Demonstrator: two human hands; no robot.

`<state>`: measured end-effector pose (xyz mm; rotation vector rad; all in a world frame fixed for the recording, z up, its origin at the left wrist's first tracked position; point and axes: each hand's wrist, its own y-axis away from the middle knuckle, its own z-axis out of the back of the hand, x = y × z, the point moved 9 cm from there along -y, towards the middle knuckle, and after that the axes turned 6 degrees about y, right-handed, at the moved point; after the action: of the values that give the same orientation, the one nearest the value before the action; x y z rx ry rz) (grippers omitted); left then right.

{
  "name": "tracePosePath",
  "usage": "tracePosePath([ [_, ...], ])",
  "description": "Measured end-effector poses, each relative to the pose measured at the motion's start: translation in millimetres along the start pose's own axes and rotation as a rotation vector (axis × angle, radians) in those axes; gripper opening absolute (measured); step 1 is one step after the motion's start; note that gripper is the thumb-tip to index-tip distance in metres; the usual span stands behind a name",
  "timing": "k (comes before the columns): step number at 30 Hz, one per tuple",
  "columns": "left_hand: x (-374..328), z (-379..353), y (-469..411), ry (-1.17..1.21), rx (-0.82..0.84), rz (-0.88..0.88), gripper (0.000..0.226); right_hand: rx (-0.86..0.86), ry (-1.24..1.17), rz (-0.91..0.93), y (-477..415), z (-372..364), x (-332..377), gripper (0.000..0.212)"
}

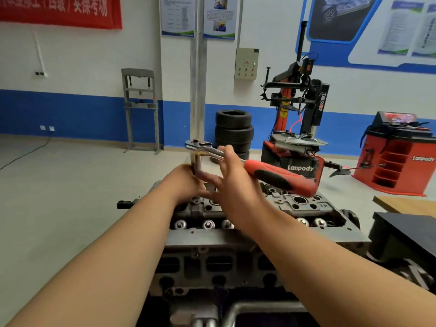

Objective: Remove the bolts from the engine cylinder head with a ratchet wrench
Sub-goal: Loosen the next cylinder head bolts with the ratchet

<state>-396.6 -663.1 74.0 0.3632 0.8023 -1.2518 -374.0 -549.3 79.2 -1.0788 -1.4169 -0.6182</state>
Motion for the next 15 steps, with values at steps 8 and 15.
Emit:
tracePosePath([
  [8,8.1,-0.4,-10.4,0.117,0.027,-0.049,0.033,-0.263,-0.027,-0.441,-80.0,29.6,-1.5,0.034],
  [15,13.0,2.0,-12.1,0.255,-0.02,-0.064,0.037,0.017,1.074,-0.448,-140.0,-8.4,30.3,0.019],
])
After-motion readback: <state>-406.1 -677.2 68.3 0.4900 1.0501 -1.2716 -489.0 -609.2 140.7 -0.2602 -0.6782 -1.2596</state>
